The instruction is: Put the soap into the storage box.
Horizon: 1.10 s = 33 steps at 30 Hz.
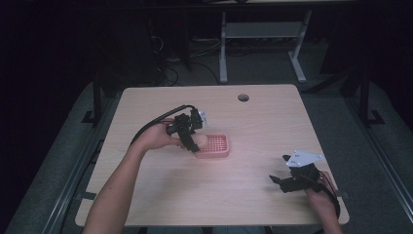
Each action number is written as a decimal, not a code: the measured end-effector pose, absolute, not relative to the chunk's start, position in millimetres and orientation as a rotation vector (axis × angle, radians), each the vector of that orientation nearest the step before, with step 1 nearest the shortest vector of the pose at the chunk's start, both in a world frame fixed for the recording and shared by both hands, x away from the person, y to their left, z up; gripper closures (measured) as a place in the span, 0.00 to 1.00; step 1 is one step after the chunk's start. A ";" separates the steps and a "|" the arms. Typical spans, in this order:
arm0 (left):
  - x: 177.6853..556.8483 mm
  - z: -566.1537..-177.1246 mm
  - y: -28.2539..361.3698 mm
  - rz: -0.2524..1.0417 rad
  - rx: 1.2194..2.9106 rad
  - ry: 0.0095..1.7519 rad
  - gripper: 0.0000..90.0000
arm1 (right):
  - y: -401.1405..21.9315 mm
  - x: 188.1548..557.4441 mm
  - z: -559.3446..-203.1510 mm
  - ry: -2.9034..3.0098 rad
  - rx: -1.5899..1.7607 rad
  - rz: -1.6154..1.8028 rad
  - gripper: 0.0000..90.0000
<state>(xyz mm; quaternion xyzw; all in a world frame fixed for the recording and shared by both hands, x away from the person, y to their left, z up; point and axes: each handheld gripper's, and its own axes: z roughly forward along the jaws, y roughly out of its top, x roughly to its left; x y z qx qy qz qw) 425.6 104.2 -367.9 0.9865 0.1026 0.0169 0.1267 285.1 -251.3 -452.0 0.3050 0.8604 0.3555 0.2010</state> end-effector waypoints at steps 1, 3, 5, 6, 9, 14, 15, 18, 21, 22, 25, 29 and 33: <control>426.2 -368.1 103.2 0.052 2.871 0.296 0.36 | -251.8 285.0 -451.8 2.401 0.855 0.993 0.16; 427.5 -368.3 101.2 0.052 2.869 0.296 0.36 | -252.9 285.0 -451.8 2.395 0.858 0.991 0.16; 429.0 -367.8 98.5 0.042 2.873 0.298 0.36 | -253.4 285.2 -452.2 2.393 0.855 0.995 0.16; 429.5 -367.8 97.6 0.047 2.869 0.297 0.36 | -253.4 285.3 -452.2 2.394 0.855 0.995 0.16; 431.7 -367.7 94.8 0.043 2.865 0.299 0.36 | -252.9 285.3 -452.2 2.394 0.859 0.991 0.16; 433.9 -366.7 89.7 0.052 2.868 0.284 0.36 | -252.2 285.3 -451.9 2.399 0.857 0.990 0.16; 434.0 -366.5 88.5 0.053 2.870 0.283 0.36 | -252.2 285.2 -451.8 2.398 0.858 0.991 0.16; 435.3 -366.4 86.2 0.055 2.873 0.271 0.36 | -252.3 285.0 -451.8 2.395 0.860 0.992 0.16; 437.2 -366.9 83.2 0.054 2.874 0.269 0.36 | -253.2 285.3 -451.9 2.394 0.856 0.993 0.16; 437.4 -367.4 82.4 0.049 2.874 0.277 0.36 | -253.3 285.3 -452.1 2.394 0.856 0.996 0.16; 440.7 -369.7 79.4 0.047 2.871 0.275 0.36 | -253.3 285.5 -452.2 2.395 0.853 0.994 0.15; 442.7 -373.8 77.2 0.039 2.872 0.283 0.36 | -253.3 285.3 -451.7 2.394 0.858 0.993 0.15; 445.8 -377.5 75.0 0.032 2.867 0.295 0.36 | -253.0 285.4 -451.6 2.395 0.858 0.994 0.16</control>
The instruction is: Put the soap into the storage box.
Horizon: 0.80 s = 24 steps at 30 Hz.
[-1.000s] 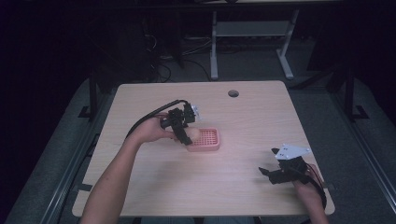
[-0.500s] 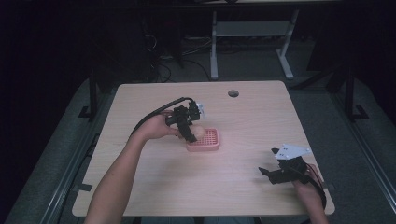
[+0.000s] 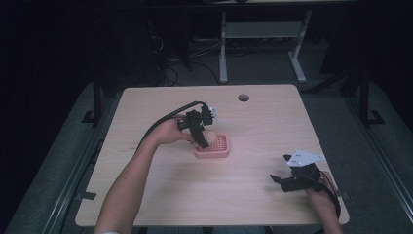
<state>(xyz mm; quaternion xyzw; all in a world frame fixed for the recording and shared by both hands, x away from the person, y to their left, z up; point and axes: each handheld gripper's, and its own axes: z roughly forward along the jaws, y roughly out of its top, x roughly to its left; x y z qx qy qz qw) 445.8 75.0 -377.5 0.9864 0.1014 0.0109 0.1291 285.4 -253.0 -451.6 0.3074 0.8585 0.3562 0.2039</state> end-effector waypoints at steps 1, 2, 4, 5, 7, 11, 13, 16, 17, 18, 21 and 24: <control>445.8 -377.5 75.0 0.032 2.867 0.295 0.36 | -252.9 285.4 -451.6 2.395 0.858 0.994 0.16; 447.7 -379.7 73.8 0.031 2.866 0.296 0.36 | -252.7 285.3 -451.5 2.395 0.860 0.994 0.16; 449.3 -382.3 72.1 0.024 2.863 0.296 0.36 | -252.6 285.3 -451.5 2.395 0.860 0.994 0.16; 449.9 -383.6 71.2 0.024 2.863 0.297 0.36 | -252.7 285.4 -451.5 2.395 0.859 0.993 0.16; 451.3 -386.2 69.2 0.025 2.862 0.294 0.36 | -252.9 285.4 -451.6 2.395 0.858 0.994 0.16; 453.5 -389.1 66.6 0.020 2.858 0.301 0.36 | -253.3 285.3 -451.6 2.395 0.859 0.996 0.16; 455.3 -391.5 64.4 0.013 2.853 0.304 0.36 | -253.4 285.4 -451.6 2.396 0.858 0.997 0.16; 456.6 -394.9 62.0 0.015 2.858 0.304 0.36 | -253.7 285.3 -451.6 2.394 0.859 1.000 0.16; 457.3 -396.0 61.5 0.014 2.858 0.303 0.36 | -253.9 285.3 -451.5 2.394 0.858 1.000 0.16; 457.9 -396.7 61.1 0.013 2.858 0.302 0.36 | -254.0 285.4 -451.5 2.394 0.856 0.998 0.16; 458.0 -398.3 59.7 0.015 2.855 0.304 0.36 | -254.0 285.3 -451.4 2.393 0.855 1.000 0.16; 458.2 -401.4 57.0 0.012 2.855 0.302 0.36 | -254.2 285.5 -451.7 2.396 0.854 0.998 0.16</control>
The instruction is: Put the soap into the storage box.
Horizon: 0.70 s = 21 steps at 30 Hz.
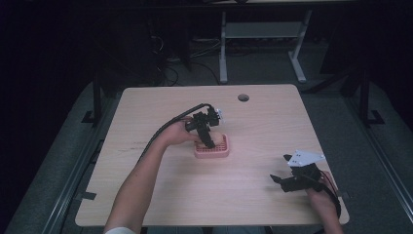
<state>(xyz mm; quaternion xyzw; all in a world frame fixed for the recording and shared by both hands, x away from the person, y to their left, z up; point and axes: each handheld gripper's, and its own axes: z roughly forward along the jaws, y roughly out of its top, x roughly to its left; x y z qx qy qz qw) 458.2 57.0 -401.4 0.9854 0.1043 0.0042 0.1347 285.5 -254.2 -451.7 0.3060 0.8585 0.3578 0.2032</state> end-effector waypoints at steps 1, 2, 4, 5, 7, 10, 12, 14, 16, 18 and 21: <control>458.2 -401.4 57.0 0.012 2.855 0.302 0.36 | -254.2 285.5 -451.7 2.396 0.854 0.998 0.16; 458.9 -403.0 56.3 0.014 2.858 0.305 0.36 | -254.4 285.7 -451.6 2.395 0.852 0.999 0.16; 460.1 -404.5 56.1 0.008 2.864 0.304 0.36 | -254.4 285.6 -451.6 2.395 0.853 0.998 0.16; 460.1 -404.5 56.1 0.008 2.864 0.304 0.36 | -254.4 285.5 -451.5 2.395 0.853 0.998 0.16; 460.4 -405.9 56.0 0.007 2.869 0.307 0.36 | -254.5 285.5 -451.6 2.395 0.852 0.998 0.16; 460.8 -408.1 55.2 -0.005 2.883 0.302 0.36 | -254.7 285.8 -451.7 2.396 0.848 0.998 0.16; 460.8 -409.1 54.6 -0.002 2.886 0.298 0.36 | -254.1 285.3 -451.7 2.395 0.858 1.006 0.16; 461.3 -409.8 54.4 -0.007 2.883 0.301 0.36 | -254.0 285.1 -451.6 2.395 0.860 1.005 0.16; 461.7 -410.2 53.8 -0.008 2.885 0.297 0.36 | -253.9 285.1 -451.6 2.395 0.860 1.007 0.16; 461.6 -411.1 52.9 -0.011 2.887 0.299 0.36 | -253.9 285.1 -451.6 2.395 0.860 1.006 0.16; 461.7 -412.3 51.8 -0.016 2.885 0.300 0.36 | -253.9 285.2 -451.7 2.396 0.858 1.005 0.16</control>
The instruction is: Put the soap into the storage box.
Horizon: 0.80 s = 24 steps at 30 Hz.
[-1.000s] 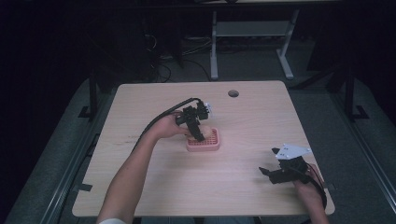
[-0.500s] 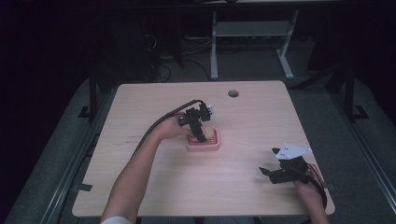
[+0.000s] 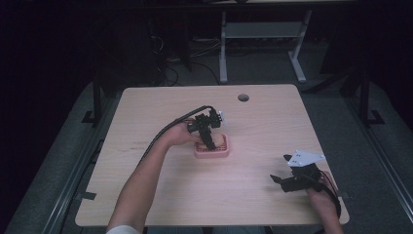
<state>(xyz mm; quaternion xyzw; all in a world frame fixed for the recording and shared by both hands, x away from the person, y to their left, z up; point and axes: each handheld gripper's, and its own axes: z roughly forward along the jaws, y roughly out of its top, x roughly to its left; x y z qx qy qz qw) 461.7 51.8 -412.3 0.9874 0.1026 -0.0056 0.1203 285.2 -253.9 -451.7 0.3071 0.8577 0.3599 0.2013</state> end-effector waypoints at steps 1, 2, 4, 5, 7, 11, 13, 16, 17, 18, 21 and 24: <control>461.5 -412.8 51.3 -0.015 2.885 0.302 0.35 | -253.9 285.2 -451.6 2.396 0.859 1.005 0.16; 461.5 -412.8 51.3 -0.015 2.885 0.302 0.35 | -253.9 285.2 -451.6 2.396 0.859 1.005 0.16; 462.2 -413.6 50.6 -0.014 2.890 0.290 0.35 | -254.1 285.2 -451.7 2.396 0.857 1.005 0.16; 461.9 -414.2 50.0 -0.016 2.892 0.295 0.35 | -254.1 285.2 -451.7 2.396 0.858 1.006 0.16; 461.7 -414.7 49.6 -0.018 2.893 0.295 0.35 | -254.1 285.2 -451.7 2.396 0.857 1.006 0.16; 462.2 -415.4 49.6 -0.018 2.898 0.289 0.35 | -254.3 285.2 -451.6 2.395 0.858 1.008 0.16; 462.5 -416.0 49.9 -0.022 2.896 0.293 0.35 | -254.2 285.1 -451.7 2.395 0.859 1.008 0.16; 462.3 -415.8 49.9 -0.026 2.897 0.298 0.35 | -254.1 285.2 -451.8 2.397 0.856 1.005 0.16; 462.3 -415.8 49.9 -0.026 2.896 0.298 0.35 | -254.0 285.3 -451.8 2.397 0.856 1.005 0.16; 462.4 -415.9 49.9 -0.027 2.896 0.299 0.35 | -254.0 285.3 -451.8 2.397 0.856 1.005 0.16; 462.7 -415.8 50.0 -0.028 2.895 0.299 0.35 | -253.9 285.4 -452.0 2.398 0.854 1.005 0.16; 462.7 -415.9 50.1 -0.026 2.894 0.298 0.35 | -253.8 285.4 -452.0 2.397 0.855 1.005 0.16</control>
